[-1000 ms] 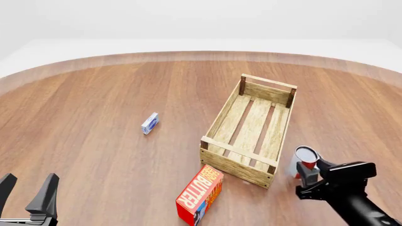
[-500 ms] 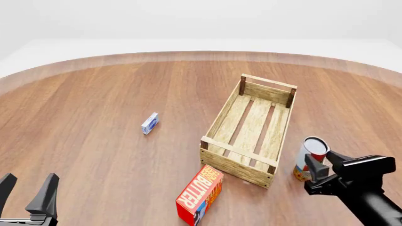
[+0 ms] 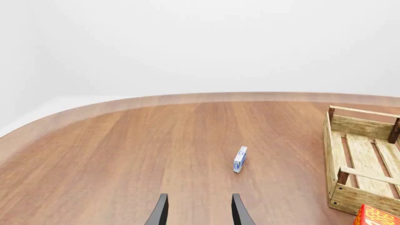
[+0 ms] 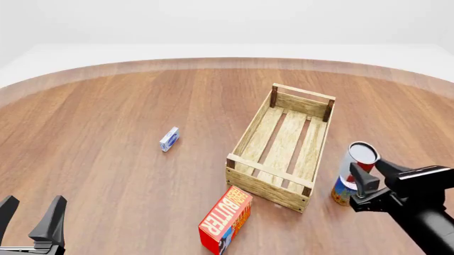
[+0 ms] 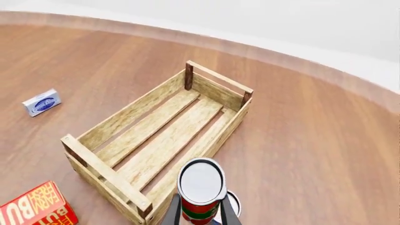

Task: Pick up the tomato sauce, and put it in the wooden tray.

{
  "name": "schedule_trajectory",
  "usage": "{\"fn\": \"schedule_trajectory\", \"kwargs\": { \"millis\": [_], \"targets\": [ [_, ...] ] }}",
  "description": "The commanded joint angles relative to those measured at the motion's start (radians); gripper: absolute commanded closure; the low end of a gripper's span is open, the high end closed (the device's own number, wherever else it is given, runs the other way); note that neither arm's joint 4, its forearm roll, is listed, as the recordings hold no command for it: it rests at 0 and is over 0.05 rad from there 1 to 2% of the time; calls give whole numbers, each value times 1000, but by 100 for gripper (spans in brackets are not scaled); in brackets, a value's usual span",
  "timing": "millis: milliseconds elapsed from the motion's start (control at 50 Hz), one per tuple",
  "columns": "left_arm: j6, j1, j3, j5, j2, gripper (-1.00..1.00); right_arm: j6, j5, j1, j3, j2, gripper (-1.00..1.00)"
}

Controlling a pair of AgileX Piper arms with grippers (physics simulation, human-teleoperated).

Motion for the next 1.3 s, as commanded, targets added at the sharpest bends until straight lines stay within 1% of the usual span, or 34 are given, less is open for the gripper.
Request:
{"fn": "schedule_trajectory", "kwargs": {
  "millis": [20, 660, 920, 1060, 1140, 1300],
  "targets": [
    [0, 0, 0, 0, 0, -100, 8, 1, 4, -31, 2, 100],
    [0, 0, 0, 0, 0, -100, -17, -34, 19, -127, 97, 100],
    [0, 0, 0, 0, 0, -100, -19, -86, 31, -151, 174, 100],
    [0, 0, 0, 0, 0, -100, -20, -93, 34, -168, 196, 100],
    [0, 0, 0, 0, 0, -100, -15, -107, 36, -172, 207, 100],
    [0, 0, 0, 0, 0, -100, -21, -133, 34, -176, 242, 100]
  ]
}}
